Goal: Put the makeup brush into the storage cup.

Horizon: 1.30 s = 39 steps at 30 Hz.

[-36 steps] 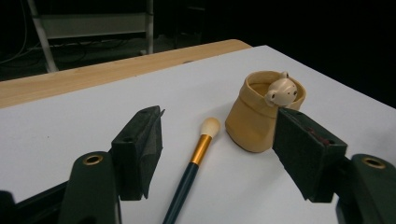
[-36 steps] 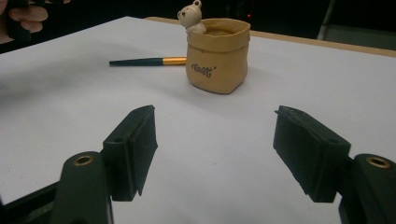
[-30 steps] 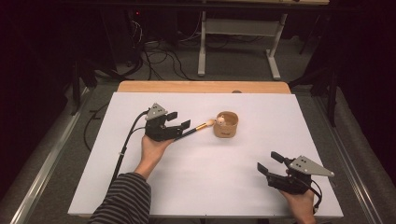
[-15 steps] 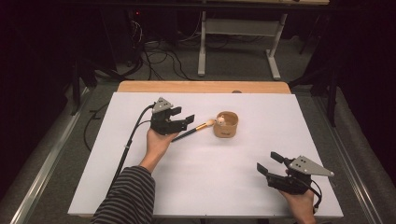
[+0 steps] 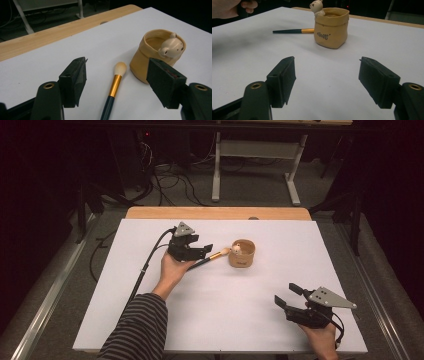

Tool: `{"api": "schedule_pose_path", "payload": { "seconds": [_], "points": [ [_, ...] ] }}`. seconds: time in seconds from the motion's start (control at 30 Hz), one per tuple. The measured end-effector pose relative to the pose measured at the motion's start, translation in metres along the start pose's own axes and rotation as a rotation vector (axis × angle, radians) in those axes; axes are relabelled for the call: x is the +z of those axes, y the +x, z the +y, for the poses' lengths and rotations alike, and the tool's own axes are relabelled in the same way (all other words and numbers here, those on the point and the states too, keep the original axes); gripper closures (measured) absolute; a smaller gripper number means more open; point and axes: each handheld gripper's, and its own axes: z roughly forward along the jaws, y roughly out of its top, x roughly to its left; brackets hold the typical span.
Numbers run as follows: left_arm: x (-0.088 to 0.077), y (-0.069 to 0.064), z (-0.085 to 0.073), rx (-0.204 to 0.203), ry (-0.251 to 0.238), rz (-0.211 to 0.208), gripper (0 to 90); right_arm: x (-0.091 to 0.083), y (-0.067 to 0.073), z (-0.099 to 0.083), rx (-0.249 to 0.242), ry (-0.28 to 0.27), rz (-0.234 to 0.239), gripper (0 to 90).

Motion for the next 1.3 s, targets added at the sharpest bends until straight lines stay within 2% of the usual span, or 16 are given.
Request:
{"api": "schedule_pose_path", "payload": {
  "seconds": [0.13,0.27,0.77,1.0,1.13,1.3],
  "points": [
    [0.001,0.000,0.002,0.022,0.035,0.013,33.1,0.000,0.000,0.000,0.001,0.001,0.001,31.2],
    [0.001,-0.003,0.005,0.084,0.079,0.032,34.2,0.000,0.000,0.000,0.000,0.002,0.002,31.1],
    [0.009,0.006,0.013,0.099,0.233,0.018,34.4,0.001,0.001,0.000,-0.003,0.007,0.002,31.4],
    [0.014,0.006,0.018,0.147,0.319,0.047,37.2,0.001,0.001,0.000,-0.002,0.007,0.004,31.4],
    [0.017,0.004,0.021,0.164,0.377,0.042,40.9,0.001,0.001,0.000,-0.002,0.006,0.004,31.4],
    [0.023,-0.002,0.025,0.206,0.428,0.039,41.8,0.001,0.000,0.000,-0.004,0.003,0.006,31.4]
  ]
}}
